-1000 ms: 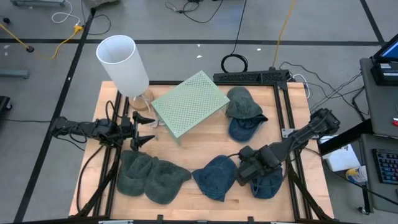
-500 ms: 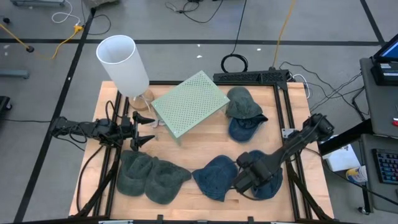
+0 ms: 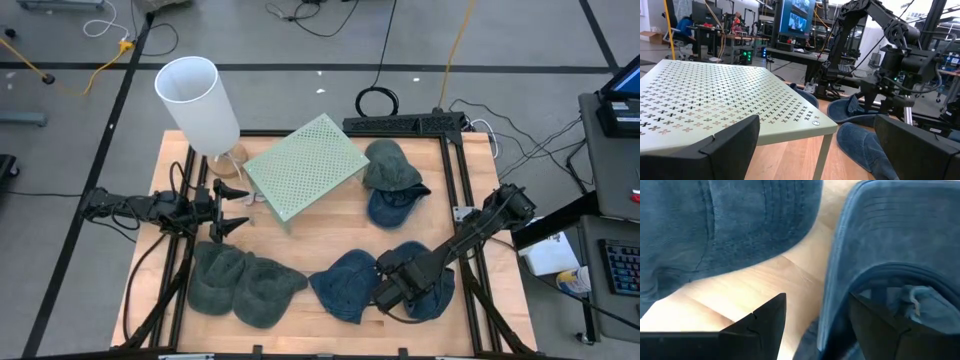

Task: Pick & Place hat
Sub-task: Put the bottom right blue cap on the shelf

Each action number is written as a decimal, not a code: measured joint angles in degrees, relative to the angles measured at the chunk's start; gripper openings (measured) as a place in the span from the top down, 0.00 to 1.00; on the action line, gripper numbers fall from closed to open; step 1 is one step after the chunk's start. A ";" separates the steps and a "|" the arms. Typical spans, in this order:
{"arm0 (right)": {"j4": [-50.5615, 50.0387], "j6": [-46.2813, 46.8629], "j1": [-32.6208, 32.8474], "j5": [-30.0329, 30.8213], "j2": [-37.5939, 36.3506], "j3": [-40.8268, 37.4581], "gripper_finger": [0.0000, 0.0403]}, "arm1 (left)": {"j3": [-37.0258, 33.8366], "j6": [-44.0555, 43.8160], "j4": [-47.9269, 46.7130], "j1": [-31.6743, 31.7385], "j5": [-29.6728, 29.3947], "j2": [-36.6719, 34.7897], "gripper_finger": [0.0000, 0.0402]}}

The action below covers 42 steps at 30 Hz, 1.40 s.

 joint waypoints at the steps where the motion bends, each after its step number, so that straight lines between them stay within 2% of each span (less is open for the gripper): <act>1: 0.32 0.30 0.00 0.00 0.00 -0.57 0.50 | -0.01 0.00 0.00 0.02 0.00 0.01 0.01; 10: 2.86 1.97 0.00 -0.17 0.00 -5.98 0.50 | -0.01 0.00 0.00 0.01 0.00 0.02 0.01; 17: 4.57 1.54 0.00 -0.20 0.00 -6.60 0.51 | 0.00 0.00 0.00 0.01 0.00 0.01 0.01; 21: 4.59 2.17 -0.02 -0.22 0.00 -6.60 0.60 | 0.00 0.00 0.00 0.01 0.00 0.01 0.01; 32: 3.99 4.25 -0.13 -1.54 -0.21 -7.61 0.95 | -0.01 0.00 0.00 0.00 0.00 0.01 0.01; 42: -1.10 1.35 -0.13 -0.76 -5.51 -5.83 0.99 | -0.01 0.00 0.00 0.01 0.00 0.01 0.01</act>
